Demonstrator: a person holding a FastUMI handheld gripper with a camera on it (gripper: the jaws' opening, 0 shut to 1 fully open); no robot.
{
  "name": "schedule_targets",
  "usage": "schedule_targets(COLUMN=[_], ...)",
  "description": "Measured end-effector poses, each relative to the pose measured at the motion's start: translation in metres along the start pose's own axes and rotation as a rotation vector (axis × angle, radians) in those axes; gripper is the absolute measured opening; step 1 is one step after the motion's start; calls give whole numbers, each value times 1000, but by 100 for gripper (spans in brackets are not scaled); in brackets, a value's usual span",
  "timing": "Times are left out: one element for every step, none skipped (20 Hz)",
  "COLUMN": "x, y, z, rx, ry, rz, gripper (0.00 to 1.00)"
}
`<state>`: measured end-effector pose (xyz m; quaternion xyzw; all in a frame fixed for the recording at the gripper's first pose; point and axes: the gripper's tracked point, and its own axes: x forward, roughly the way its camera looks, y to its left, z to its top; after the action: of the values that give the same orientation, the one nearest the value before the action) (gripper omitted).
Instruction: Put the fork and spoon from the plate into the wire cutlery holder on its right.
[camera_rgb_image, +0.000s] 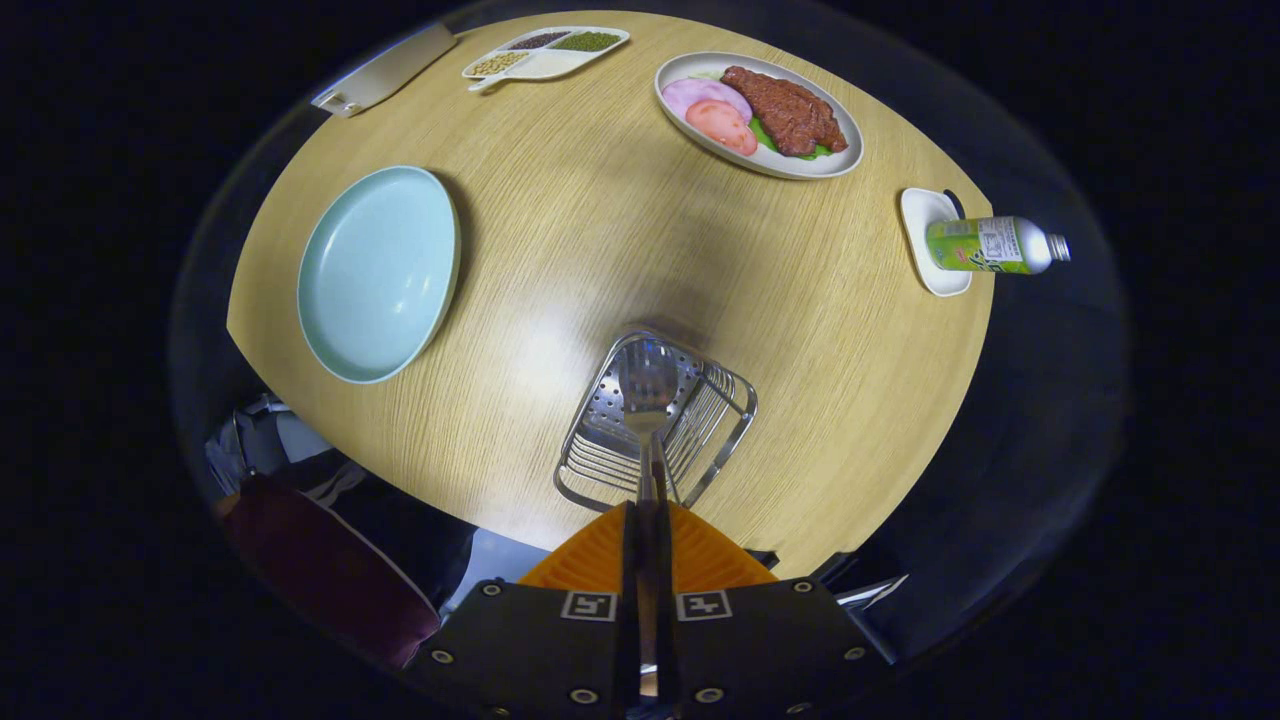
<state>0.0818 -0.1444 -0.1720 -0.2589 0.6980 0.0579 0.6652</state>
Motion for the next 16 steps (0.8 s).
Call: schedule_targets(x=[-2, -3, -5, -6, -8, -10, -12, -14, -18, -23, -29, -33, -40, -48, -58, -71], y=[1, 2, 3, 4, 2, 2, 2, 2, 1, 0, 0, 1, 0, 0, 1, 3], z=[3, 4, 5, 6, 7, 8, 10, 12, 15, 19, 21, 24, 27, 30, 34, 37], rx=[1, 10, 14, 17, 23, 32, 44, 58, 78, 101, 125, 145, 165, 191, 224, 257], ry=[-14, -25, -35, -47, -63, -79, -98, -123, -151, -182, -211, -245, -283, -328, -374, -429], rz=[1, 8, 13, 16, 13, 15, 17, 19, 22, 29, 41, 50, 56, 67, 82, 95], gripper=[9, 11, 13, 16, 27, 38, 53, 58, 70, 81, 99, 100, 100, 100, 100, 100])
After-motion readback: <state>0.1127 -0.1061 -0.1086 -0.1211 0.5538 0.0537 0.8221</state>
